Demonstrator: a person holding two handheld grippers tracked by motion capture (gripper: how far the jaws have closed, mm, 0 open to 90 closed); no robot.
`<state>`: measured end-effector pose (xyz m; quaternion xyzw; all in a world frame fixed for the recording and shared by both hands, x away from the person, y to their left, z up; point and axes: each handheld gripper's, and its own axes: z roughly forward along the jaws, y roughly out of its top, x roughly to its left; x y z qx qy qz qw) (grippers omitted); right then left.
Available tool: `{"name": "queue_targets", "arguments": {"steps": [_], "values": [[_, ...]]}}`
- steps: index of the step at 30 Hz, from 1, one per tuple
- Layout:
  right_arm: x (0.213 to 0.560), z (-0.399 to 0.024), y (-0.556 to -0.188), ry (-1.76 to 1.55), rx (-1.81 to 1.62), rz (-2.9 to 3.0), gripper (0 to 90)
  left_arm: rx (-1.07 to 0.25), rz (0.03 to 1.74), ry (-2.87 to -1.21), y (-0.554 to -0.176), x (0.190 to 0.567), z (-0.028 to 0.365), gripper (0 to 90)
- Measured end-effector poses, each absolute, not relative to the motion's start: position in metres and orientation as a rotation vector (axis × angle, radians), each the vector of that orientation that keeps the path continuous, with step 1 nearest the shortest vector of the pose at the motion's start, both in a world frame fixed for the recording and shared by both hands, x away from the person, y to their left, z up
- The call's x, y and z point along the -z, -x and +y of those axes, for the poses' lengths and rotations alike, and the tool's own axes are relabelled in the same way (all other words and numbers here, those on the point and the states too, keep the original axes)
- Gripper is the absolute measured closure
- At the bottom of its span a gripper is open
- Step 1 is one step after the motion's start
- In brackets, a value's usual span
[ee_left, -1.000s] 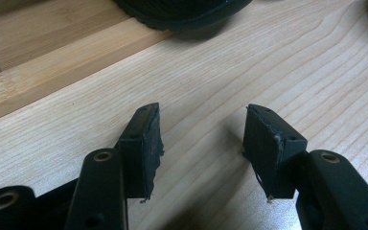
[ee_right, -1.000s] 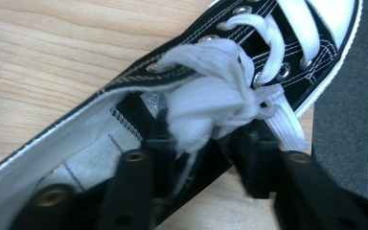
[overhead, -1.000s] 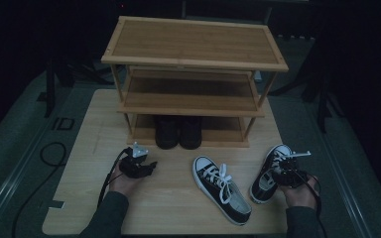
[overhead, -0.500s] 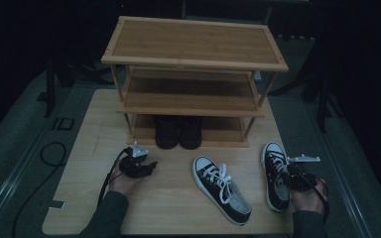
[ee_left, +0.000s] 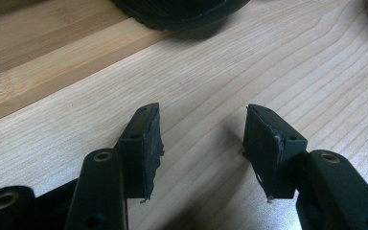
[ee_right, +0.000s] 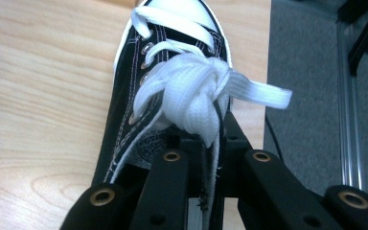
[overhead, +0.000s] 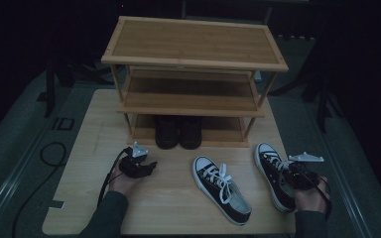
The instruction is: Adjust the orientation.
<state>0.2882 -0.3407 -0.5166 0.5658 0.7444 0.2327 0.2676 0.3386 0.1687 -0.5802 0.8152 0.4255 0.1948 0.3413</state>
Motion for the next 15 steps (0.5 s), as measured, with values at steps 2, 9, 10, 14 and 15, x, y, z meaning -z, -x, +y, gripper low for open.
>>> {"name": "queue_targets", "arguments": {"steps": [2, 9, 10, 14, 15], "values": [[0.514, -0.339, -0.287, -1.513, -0.643, 2.007, 84.8, -0.507, 1.106, -2.12, -0.339, 0.58, 0.169, 48.1], [0.506, -0.332, -0.287, -1.462, -0.66, 2.037, 84.8, -0.506, 1.105, -2.119, -0.339, 0.58, 0.169, 48.0], [0.506, -0.332, -0.287, -1.457, -0.665, 2.041, 84.8, -0.506, 1.103, -2.119, -0.339, 0.58, 0.169, 48.1], [0.504, -0.326, -0.288, -1.437, -0.673, 2.056, 84.8, -0.507, 1.101, -2.118, -0.339, 0.581, 0.169, 48.1], [0.504, -0.325, -0.288, -1.432, -0.676, 2.061, 84.8, -0.507, 1.101, -2.118, -0.339, 0.581, 0.169, 48.1]]}}
